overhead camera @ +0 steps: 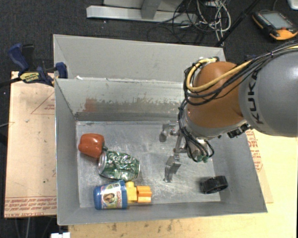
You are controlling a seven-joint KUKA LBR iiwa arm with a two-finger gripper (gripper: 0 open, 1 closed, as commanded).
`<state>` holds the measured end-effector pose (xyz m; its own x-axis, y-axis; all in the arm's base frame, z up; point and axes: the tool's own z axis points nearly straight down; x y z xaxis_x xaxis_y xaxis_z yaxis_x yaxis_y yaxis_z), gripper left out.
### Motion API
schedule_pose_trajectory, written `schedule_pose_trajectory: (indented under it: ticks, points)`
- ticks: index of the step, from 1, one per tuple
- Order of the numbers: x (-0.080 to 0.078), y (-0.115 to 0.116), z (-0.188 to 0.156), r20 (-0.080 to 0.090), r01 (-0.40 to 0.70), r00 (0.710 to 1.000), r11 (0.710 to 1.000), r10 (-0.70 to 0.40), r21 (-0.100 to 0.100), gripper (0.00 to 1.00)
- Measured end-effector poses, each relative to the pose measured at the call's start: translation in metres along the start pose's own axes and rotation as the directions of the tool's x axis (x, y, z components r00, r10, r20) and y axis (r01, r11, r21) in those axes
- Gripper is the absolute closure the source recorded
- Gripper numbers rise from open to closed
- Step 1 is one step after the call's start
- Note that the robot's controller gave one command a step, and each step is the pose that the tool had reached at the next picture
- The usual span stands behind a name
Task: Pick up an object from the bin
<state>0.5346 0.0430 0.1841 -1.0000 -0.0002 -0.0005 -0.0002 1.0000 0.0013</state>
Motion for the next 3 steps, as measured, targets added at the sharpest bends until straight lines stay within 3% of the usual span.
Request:
schedule_pose_trajectory:
  ticks: [1, 2, 3]
  points:
    - [0.009, 0.042, 0.048, 0.004, 0.096, 0.995, 0.995, -0.096, 0.001, 0.00]
    - [0.023, 0.076, 0.061, -0.001, 0.135, 0.991, 0.991, -0.135, -0.002, 0.00]
    - [0.010, 0.089, 0.062, 0.000, -0.018, 1.000, 1.000, 0.018, 0.001, 0.00]
